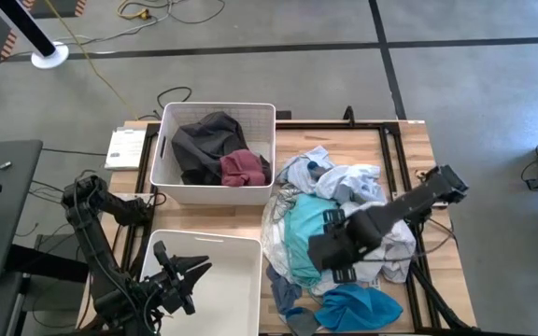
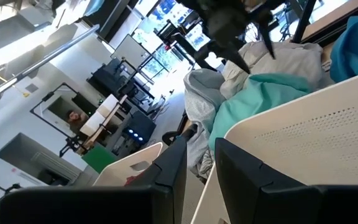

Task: Sort clothes
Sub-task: Put the white dress into the bottom white laundry bin

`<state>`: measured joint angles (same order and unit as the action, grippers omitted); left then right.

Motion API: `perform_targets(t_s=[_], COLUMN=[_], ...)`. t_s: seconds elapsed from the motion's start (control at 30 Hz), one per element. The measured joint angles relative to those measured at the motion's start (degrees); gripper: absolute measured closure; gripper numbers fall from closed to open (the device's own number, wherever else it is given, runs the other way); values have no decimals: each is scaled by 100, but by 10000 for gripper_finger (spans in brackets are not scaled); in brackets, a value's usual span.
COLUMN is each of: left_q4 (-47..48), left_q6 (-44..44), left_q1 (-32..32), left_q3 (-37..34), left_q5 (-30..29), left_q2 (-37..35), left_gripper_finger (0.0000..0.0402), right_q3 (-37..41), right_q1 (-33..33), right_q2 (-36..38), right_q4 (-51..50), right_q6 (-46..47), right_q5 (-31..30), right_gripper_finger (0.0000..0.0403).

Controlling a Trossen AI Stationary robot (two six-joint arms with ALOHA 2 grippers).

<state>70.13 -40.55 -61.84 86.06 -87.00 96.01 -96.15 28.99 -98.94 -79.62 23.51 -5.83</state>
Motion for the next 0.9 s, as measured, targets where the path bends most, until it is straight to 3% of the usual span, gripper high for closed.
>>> perform_targets(t_s=[0.3, 0.7, 0.9], left_q4=[27, 131, 138], left_q6=[113, 371, 450], left_q1=[66, 230, 234], left_q3=[125, 597, 621], left_q5=[-53, -86, -87], left_q2=[2, -4, -4], left_gripper_finger=[322, 322, 322], right_q3=[831, 936, 936], right_q1=[636, 1491, 1804], right_q2=[0, 2, 0], right_q4=[386, 334, -294], right_q6=[805, 1787, 2571], right_q5=[-359, -951, -966], right_gripper_finger=[132, 132, 132])
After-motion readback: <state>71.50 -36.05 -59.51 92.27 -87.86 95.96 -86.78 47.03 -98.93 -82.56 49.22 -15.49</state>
